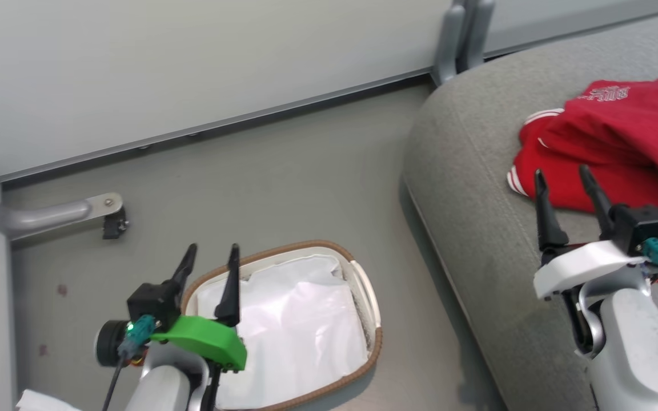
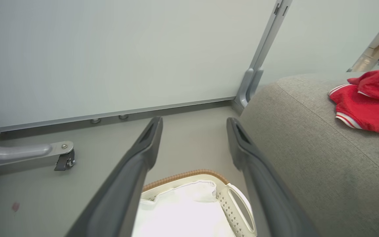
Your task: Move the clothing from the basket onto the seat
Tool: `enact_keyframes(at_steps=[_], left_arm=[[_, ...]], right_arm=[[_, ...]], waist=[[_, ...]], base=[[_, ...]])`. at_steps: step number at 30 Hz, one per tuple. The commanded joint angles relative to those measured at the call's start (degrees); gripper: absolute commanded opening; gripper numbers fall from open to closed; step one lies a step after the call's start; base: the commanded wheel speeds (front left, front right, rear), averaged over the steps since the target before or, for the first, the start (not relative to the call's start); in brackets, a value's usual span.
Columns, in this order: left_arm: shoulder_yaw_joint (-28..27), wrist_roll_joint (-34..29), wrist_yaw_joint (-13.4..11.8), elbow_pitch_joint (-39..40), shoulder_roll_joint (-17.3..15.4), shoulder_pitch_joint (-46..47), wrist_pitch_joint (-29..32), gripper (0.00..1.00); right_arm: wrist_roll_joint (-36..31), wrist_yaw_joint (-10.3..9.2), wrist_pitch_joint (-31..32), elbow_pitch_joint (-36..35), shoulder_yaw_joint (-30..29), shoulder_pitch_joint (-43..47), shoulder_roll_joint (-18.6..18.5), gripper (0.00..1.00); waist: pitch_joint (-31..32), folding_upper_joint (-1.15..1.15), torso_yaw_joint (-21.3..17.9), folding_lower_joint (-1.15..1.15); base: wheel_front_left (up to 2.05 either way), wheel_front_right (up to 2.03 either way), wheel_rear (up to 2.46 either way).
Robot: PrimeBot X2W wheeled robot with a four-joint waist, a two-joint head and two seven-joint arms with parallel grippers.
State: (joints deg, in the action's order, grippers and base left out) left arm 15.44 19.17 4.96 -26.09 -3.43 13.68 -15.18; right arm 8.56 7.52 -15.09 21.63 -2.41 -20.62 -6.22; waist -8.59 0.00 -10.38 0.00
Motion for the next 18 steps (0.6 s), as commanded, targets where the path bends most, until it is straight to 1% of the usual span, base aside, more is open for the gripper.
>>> enact_keyframes(at_steps=[1,6,12,18], left_arm=[[-1.4,-0.9,-0.5,0.1,-0.3,-1.3,0.1,1.0],[-7.0,-3.4,-0.7,0.3,-0.4,-3.6,0.1,1.0],[-12.9,-5.4,-1.1,0.4,-0.1,-6.1,0.1,1.0],[-16.3,-6.9,-0.5,1.0,0.2,-8.7,0.1,1.0]], right_arm=[[0.2,-0.06,-0.1,0.1,0.2,1.3,0.5,1.0],[0.0,-0.06,-0.1,0.9,1.2,2.4,2.1,1.0],[0.1,-0.06,-0.1,1.5,2.4,4.0,3.0,1.0],[1.6,-0.06,-0.1,2.3,4.0,5.9,3.2,1.0]], waist=[[1.4,0.0,3.7,0.0],[2.0,0.0,6.8,0.0],[2.9,0.0,9.1,0.0],[3.8,0.0,10.5,0.0]], base=[[0.0,0.0,0.0],[0.0,0.0,0.0],[0.0,0.0,0.0],[0.0,0.0,0.0]])
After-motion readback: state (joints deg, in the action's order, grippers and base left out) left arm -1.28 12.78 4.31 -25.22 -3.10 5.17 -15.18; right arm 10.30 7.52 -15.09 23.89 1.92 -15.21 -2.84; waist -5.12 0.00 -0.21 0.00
